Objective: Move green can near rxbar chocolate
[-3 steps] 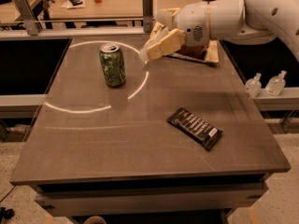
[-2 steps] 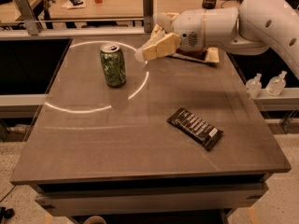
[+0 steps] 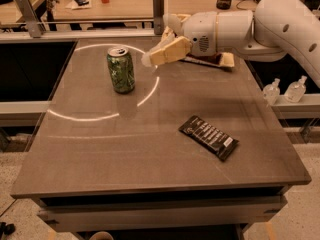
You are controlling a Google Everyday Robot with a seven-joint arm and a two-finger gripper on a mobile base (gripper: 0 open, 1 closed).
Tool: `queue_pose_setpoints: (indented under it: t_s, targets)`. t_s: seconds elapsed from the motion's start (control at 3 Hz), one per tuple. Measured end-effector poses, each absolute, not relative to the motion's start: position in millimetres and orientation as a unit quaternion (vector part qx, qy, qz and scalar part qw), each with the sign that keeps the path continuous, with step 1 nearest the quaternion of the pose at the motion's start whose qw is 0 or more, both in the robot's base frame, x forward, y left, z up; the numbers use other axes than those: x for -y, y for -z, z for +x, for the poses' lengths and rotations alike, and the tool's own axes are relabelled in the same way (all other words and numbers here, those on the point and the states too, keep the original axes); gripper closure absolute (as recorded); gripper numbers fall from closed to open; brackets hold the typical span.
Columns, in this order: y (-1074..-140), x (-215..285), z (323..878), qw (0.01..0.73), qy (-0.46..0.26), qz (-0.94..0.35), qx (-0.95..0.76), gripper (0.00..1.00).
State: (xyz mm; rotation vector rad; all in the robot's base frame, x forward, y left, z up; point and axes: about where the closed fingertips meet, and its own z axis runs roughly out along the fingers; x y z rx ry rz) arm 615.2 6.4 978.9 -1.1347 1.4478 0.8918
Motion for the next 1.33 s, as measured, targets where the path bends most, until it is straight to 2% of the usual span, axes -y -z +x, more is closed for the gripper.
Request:
queue_pose_setpoints:
  t_s: [0.67, 1.33]
  targets:
    - [-926.3, -0.3, 604.9, 0.549, -0.351, -0.41, -0.639, 0.0]
    - [-875.1, -11.6, 620.5, 0.537, -0.36, -0.39, -0.656, 0.0]
